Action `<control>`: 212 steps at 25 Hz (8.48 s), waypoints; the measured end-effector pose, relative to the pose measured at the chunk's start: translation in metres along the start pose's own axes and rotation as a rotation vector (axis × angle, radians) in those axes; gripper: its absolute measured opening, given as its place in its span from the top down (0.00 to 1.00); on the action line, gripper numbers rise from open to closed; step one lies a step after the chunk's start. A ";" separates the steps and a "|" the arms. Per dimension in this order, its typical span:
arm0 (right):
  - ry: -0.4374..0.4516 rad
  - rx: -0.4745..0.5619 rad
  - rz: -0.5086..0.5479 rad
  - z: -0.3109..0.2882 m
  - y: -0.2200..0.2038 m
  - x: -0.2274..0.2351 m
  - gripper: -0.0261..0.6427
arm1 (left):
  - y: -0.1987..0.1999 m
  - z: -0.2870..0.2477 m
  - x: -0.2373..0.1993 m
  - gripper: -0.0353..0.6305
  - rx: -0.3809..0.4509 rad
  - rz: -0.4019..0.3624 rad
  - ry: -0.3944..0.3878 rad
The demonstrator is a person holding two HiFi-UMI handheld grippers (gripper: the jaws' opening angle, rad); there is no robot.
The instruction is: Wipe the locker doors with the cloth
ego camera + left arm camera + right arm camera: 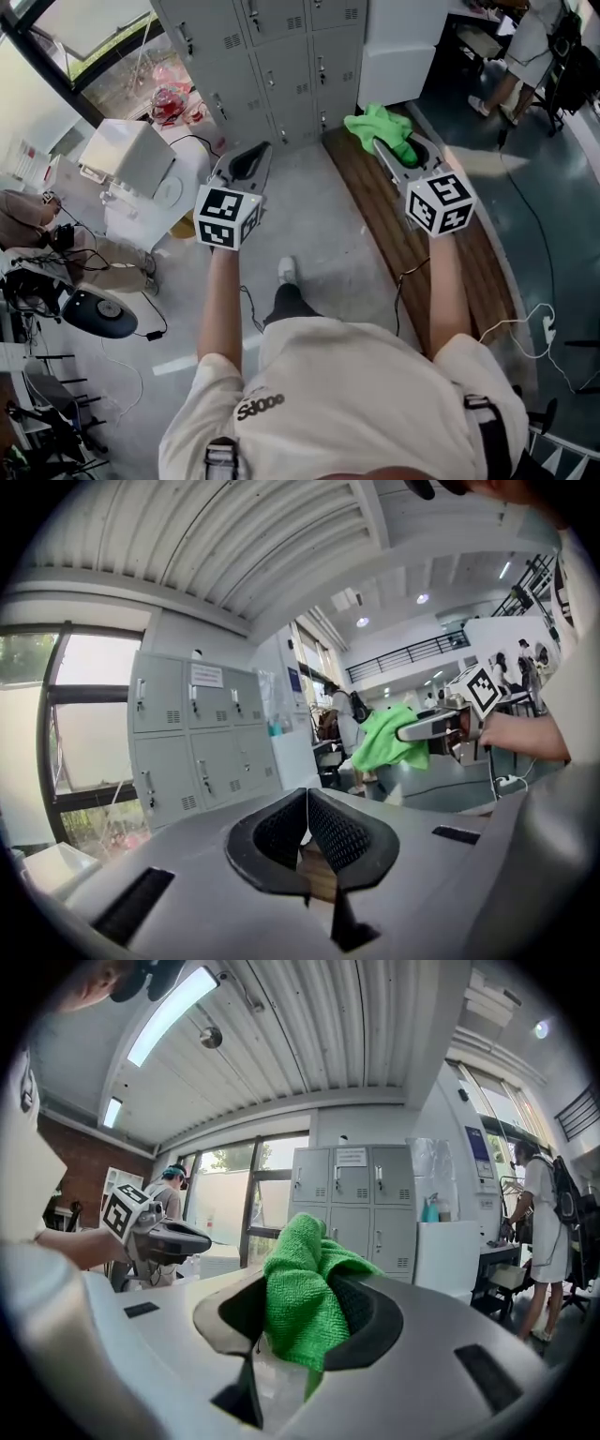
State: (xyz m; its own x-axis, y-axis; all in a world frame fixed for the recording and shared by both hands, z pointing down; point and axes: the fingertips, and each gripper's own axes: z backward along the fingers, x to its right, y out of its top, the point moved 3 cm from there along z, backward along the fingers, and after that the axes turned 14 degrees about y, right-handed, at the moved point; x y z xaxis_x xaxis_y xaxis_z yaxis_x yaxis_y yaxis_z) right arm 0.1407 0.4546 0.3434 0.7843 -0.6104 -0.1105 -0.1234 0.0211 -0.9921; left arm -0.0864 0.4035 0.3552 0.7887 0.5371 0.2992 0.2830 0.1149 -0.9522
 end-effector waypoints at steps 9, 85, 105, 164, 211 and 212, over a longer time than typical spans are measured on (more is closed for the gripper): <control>-0.029 0.017 0.009 -0.117 0.000 0.086 0.76 | -0.025 -0.126 -0.087 0.92 0.022 0.007 0.001; 0.132 -0.053 0.060 -0.705 0.001 0.612 0.78 | -0.062 -0.665 -0.386 0.92 -0.073 0.158 0.155; 0.141 -0.498 -0.225 -0.729 -0.221 0.599 0.78 | -0.083 -0.665 -0.360 0.92 -0.145 0.155 0.133; 0.226 -0.546 -0.095 -0.779 -0.197 0.523 0.78 | -0.111 -0.625 -0.372 0.92 -0.189 0.219 0.217; 0.162 -0.127 0.181 -0.795 -0.060 0.463 0.77 | -0.132 -0.583 -0.411 0.92 -0.194 0.257 0.284; 0.158 -0.118 0.147 -0.794 -0.066 0.466 0.77 | -0.133 -0.584 -0.411 0.92 -0.195 0.258 0.285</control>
State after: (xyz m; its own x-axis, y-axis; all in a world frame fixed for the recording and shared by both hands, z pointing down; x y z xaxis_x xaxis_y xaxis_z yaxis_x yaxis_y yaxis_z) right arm 0.0323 -0.4599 0.4040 0.6492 -0.7238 -0.2337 -0.3067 0.0320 -0.9513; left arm -0.1300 -0.3205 0.3946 0.9586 0.2724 0.0834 0.1328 -0.1684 -0.9767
